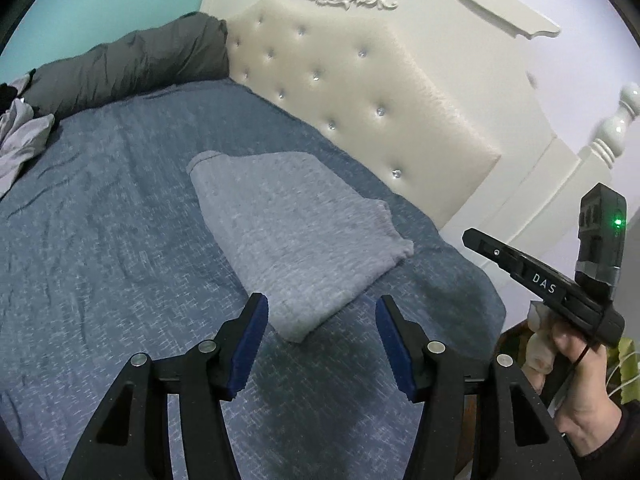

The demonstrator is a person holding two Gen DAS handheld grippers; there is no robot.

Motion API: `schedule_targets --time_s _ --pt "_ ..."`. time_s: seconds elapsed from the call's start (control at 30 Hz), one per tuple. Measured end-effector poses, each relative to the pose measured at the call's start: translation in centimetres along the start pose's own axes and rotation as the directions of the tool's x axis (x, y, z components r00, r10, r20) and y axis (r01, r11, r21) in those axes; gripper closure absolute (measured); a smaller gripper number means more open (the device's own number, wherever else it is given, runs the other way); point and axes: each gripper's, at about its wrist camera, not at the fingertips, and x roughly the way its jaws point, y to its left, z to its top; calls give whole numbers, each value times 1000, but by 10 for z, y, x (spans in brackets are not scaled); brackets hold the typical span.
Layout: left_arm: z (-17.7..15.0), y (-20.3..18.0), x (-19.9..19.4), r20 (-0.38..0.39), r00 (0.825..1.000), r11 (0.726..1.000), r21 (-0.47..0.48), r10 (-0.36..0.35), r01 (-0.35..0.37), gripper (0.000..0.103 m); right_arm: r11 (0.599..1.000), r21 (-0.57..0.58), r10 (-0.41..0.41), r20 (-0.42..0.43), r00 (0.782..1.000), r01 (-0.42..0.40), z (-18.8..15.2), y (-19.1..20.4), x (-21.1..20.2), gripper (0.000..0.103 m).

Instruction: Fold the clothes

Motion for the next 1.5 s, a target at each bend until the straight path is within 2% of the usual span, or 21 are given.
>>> schedule_targets --time_s 0.53,0.73,0.83,1.2,1.33,1.5 --pt "-18 -17 -88 84 996 998 59 -21 16 42 999 26 -49 52 997 47 -27 48 -93 103" --pt "-39 -21 -118 98 994 997 72 -38 31 41 997 42 -63 57 996 61 -48 68 -127 103" --pt "-53 -22 -129 96 995 997 75 -37 30 37 997 55 -64 59 996 61 -60 76 -144 103" --pt "-90 -24 -163 121 991 994 100 -48 36 36 998 35 -57 68 996 55 -101 108 -187 103" --pt "-99 -26 -172 125 991 994 103 -49 36 27 998 38 -48 63 997 46 -113 115 -195 102" --pt "-111 -31 -189 133 990 993 118 -42 27 24 998 42 -43 61 997 41 -124 121 -207 102"
